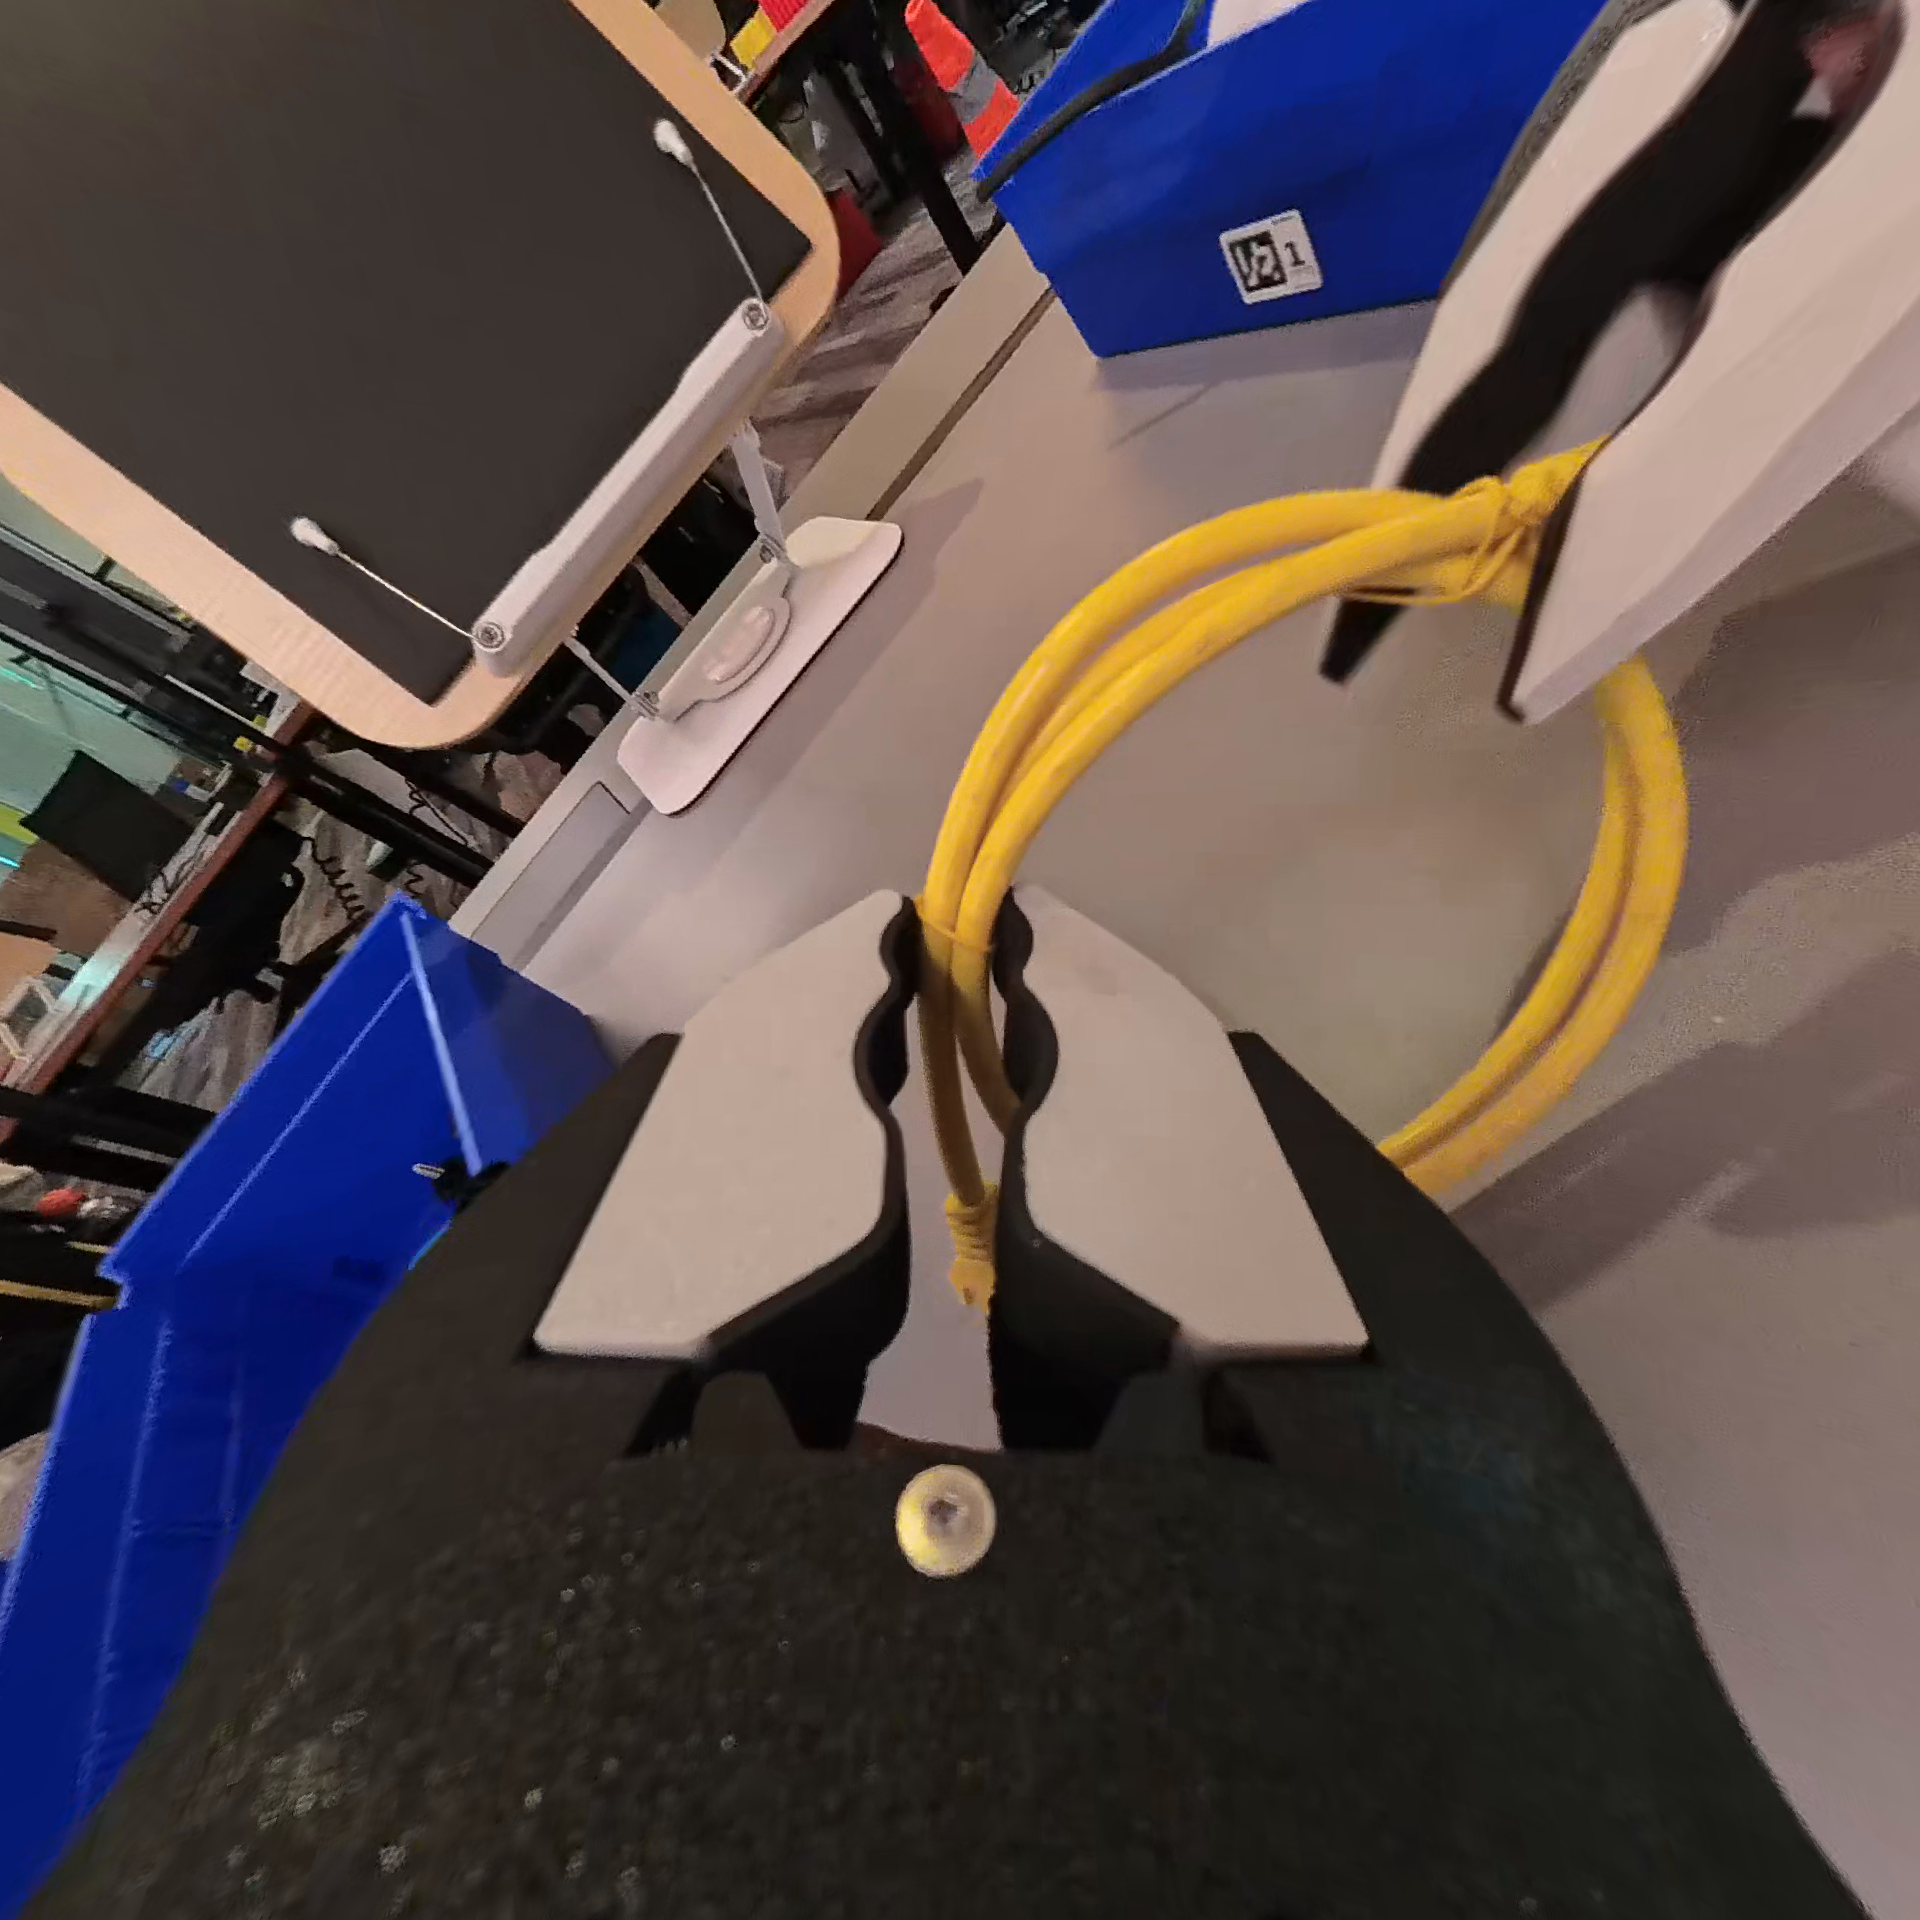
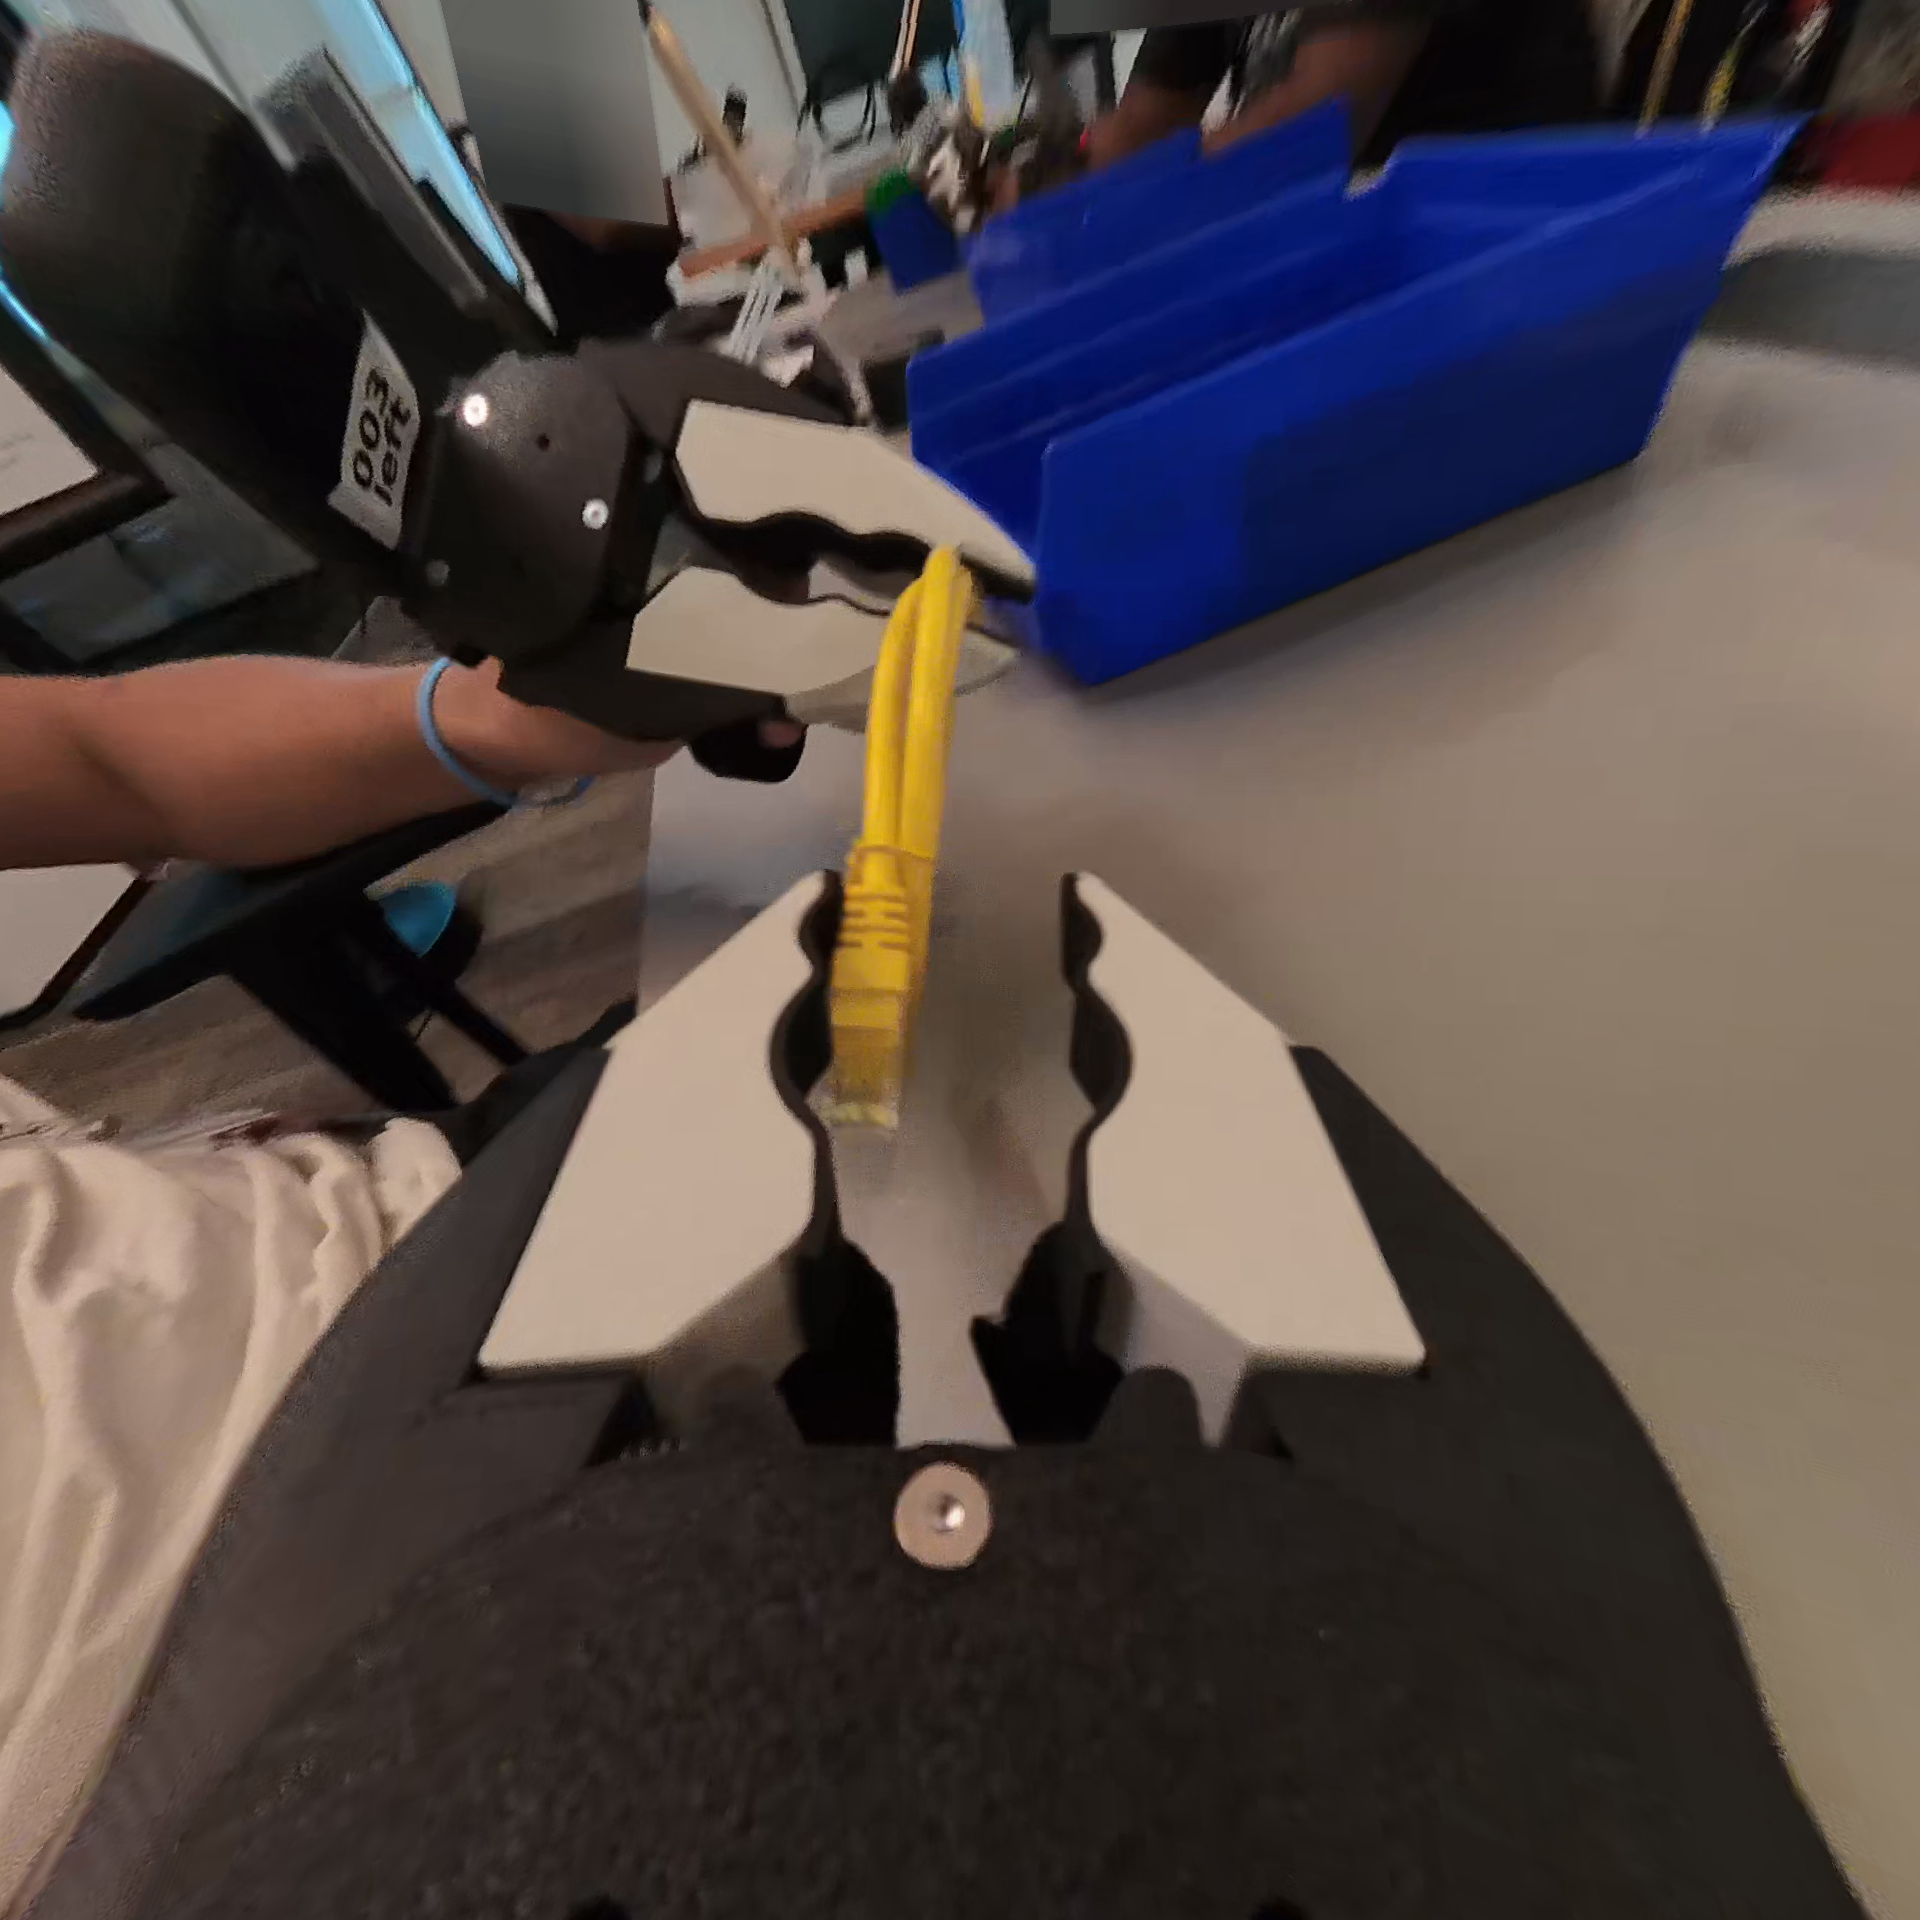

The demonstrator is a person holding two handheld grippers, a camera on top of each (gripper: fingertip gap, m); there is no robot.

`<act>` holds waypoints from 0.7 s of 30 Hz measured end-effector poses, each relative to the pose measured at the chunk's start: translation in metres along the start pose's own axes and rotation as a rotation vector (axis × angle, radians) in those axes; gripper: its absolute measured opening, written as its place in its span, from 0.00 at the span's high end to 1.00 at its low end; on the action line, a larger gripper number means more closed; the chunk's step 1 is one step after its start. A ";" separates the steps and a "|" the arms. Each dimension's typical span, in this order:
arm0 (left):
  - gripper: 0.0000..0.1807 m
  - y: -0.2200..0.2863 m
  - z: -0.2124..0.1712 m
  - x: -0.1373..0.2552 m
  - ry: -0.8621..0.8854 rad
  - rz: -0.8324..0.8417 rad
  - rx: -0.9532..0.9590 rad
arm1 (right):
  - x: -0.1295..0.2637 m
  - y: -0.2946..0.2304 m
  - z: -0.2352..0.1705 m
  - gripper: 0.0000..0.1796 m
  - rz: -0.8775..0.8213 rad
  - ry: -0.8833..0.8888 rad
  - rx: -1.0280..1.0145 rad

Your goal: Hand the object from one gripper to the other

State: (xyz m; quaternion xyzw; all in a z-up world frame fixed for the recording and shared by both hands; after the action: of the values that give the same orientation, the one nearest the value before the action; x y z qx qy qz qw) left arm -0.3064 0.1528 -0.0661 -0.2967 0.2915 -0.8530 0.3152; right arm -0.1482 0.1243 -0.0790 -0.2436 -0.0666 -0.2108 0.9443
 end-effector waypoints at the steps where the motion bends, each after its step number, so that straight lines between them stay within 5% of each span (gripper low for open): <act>1: 0.93 -0.002 0.000 0.001 0.004 0.000 0.022 | 0.006 0.003 0.003 0.71 -0.012 0.045 0.011; 5: 0.93 -0.012 -0.003 0.003 0.020 -0.005 0.134 | 0.041 0.018 0.025 0.55 -0.157 0.260 0.105; 10: 0.93 -0.032 -0.013 0.004 0.083 -0.070 0.473 | 0.069 0.013 0.039 0.55 -0.475 0.336 0.432; 15: 0.93 -0.046 -0.023 0.002 0.246 -0.257 1.022 | 0.021 -0.023 0.021 0.60 -0.867 0.155 0.978; 17: 0.93 -0.044 -0.028 -0.001 0.287 -0.324 1.172 | -0.010 -0.040 0.007 0.58 -0.833 0.037 1.149; 21: 0.94 -0.036 -0.037 -0.009 0.267 -0.366 1.293 | -0.041 -0.060 0.000 0.45 -0.754 -0.008 1.140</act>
State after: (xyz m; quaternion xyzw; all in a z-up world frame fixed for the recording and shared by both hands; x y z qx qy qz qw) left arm -0.3390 0.1930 -0.0686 0.0142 -0.2948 -0.9245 0.2411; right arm -0.2112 0.0915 -0.0628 0.3307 -0.2511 -0.4564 0.7870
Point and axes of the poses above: each gripper's, where its closed fingertips meet, x back along the fingers, z out of its top, y = z × x across the jaws, the point moved 7 cm from there along x, back along the fingers, and after that the axes turned 10 degrees about -x, right-handed, at the moved point
